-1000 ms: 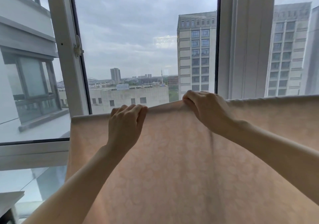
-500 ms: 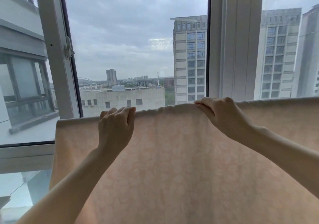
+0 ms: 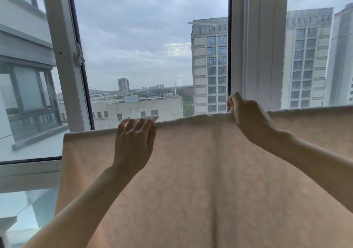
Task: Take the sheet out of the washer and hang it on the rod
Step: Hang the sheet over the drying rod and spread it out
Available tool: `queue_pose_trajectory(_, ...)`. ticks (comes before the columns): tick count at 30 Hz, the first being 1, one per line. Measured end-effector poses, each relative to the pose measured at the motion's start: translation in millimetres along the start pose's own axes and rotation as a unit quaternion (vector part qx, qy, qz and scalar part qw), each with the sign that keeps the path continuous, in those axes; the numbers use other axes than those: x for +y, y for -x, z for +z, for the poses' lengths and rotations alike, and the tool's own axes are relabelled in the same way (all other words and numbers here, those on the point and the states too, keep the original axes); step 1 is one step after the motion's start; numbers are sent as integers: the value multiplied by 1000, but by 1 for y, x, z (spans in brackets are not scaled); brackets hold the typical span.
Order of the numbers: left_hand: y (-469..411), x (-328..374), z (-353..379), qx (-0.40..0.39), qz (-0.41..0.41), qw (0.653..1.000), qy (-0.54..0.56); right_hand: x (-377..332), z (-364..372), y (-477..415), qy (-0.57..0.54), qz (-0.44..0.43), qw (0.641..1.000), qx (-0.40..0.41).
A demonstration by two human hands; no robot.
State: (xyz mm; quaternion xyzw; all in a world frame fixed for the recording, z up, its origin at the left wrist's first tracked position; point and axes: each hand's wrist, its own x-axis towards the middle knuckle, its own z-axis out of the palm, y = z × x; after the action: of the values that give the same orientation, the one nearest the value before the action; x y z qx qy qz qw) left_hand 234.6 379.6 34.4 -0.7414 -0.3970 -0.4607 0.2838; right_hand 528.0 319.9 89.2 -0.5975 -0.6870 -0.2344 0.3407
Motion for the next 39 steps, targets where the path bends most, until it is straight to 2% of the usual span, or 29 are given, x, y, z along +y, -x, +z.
queue_pose_trajectory(3,-4,2,2,-9,-16,999,28,22,-15,-2,-7,-19,999,24)
queue_pose_trajectory(7,-11,1,9,-3,-45,998,51,28,-23,17,-22,-72,997,-3)
queue_pose_trajectory(10,-12,6,10,5,-60,996,59,22,-17,22,-32,-91,995,38)
queue_pose_trajectory(14,-12,9,8,11,-76,995,64,19,-12,17,-42,-99,993,50)
queue_pose_trajectory(17,-14,12,7,13,-121,990,67,18,-13,17,-42,-93,993,58)
queue_pose_trajectory(24,-30,29,13,10,-174,982,79,27,-13,17,34,-53,995,76)
queue_pose_trajectory(32,-38,67,24,-6,-105,991,85,66,-29,23,36,-8,998,54)
queue_pose_trajectory(35,-29,82,28,40,-11,997,67,65,-29,26,47,-21,998,48)
queue_pose_trajectory(37,-20,96,35,37,52,997,45,63,-28,25,46,-28,997,54)
queue_pose_trajectory(39,-16,109,41,19,80,996,26,62,-26,24,44,-29,997,53)
